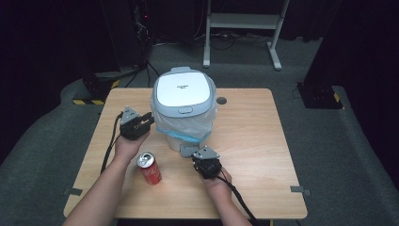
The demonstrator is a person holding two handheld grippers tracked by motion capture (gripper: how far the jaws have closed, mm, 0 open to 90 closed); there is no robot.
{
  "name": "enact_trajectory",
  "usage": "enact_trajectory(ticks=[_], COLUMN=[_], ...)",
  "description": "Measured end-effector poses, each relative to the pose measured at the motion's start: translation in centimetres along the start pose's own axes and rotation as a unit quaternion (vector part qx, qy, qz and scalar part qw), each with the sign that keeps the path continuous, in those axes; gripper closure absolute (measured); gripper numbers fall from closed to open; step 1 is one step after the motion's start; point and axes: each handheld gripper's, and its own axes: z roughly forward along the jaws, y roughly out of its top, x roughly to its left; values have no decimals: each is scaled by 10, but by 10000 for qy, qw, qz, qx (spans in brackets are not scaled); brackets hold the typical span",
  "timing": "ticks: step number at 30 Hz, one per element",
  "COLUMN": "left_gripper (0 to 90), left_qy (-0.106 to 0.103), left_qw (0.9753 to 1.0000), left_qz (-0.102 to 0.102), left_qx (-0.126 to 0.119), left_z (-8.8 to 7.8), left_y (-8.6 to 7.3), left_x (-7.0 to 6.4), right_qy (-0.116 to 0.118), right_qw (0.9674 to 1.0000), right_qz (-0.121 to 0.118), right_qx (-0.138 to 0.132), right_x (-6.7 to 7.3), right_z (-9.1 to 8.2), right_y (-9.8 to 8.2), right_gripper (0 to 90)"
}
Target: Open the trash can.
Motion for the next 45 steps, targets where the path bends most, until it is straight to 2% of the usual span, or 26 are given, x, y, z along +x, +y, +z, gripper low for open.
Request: enact_trajectory(ticks=[4,7,9,10,14,17,22,25,26,27,28,29,30,31,33,34,35,38,39,40,41,42,44,45], left_gripper=[683,678,676,672,664,662,661,660,656,655,652,648,648,633,602,581,559,507,494,479,465,458,452,442], left_qy=[122,182,244,294,369,428,579,645,705,705,779,779,823,884,917,994,1040,1106,1159,1159,1217,1217,1205,1178], left_qw=[9999,9998,9996,9995,9993,9990,9980,9976,9971,9971,9965,9965,9960,9954,9949,9934,9928,9916,9900,9900,9879,9879,9869,9864], left_qz=[-27,-10,3,26,-13,6,-177,-160,-185,-185,-182,-182,-181,-194,-178,-141,-154,-175,-119,-119,-3,-3,36,18], left_qx=[40,103,119,118,96,109,153,203,224,224,246,246,282,321,390,547,582,655,799,799,960,960,1072,1145], left_z=[-10,-11,-13,-18,-29,-36,-55,-60,-67,-67,-75,-75,-79,-87,-90,-95,-98,-104,-107,-107,-108,-108,-107,-106], left_y=[-7,-8,-9,-10,-18,-25,-52,-62,-70,-70,-77,-77,-80,-85,-87,-92,-95,-101,-106,-106,-111,-111,-115,-118], left_x=[4,5,4,4,6,6,6,5,4,4,3,3,2,0,-1,-5,-6,-9,-11,-11,-13,-13,-14,-14], right_qy=[6,-98,-179,-305,-386,-373,-192,-134,-82,-82,-17,42,42,133,225,254,284,296,293,289,277,277,226,224], right_qw=[9999,9999,9996,9991,9982,9981,9995,9996,9997,9997,9998,9998,9998,9995,9991,9989,9987,9988,9990,9991,9992,9992,9993,9990], right_qz=[99,120,214,251,320,347,163,117,171,171,176,162,162,98,144,200,229,228,224,223,216,216,256,364], right_qx=[-64,-5,100,167,341,355,212,218,136,136,-9,-100,-100,-256,-332,-353,-369,-325,-264,-236,-198,-198,-153,-152], right_x=[-5,-8,-13,-17,-24,-23,-11,-9,-9,-9,-7,-5,-5,-2,0,0,1,2,2,2,1,1,-2,-5], right_z=[-3,0,6,12,20,20,17,18,15,15,10,7,7,4,4,4,6,11,16,18,21,21,24,25], right_y=[1,0,-2,-4,-5,-6,-2,-1,1,1,3,4,4,7,9,10,10,11,11,11,11,11,10,10], right_gripper=[768,787,801,824,828,848,843,822,810,810,795,781,781,754,715,707,703,707,721,727,728,728,728,730])
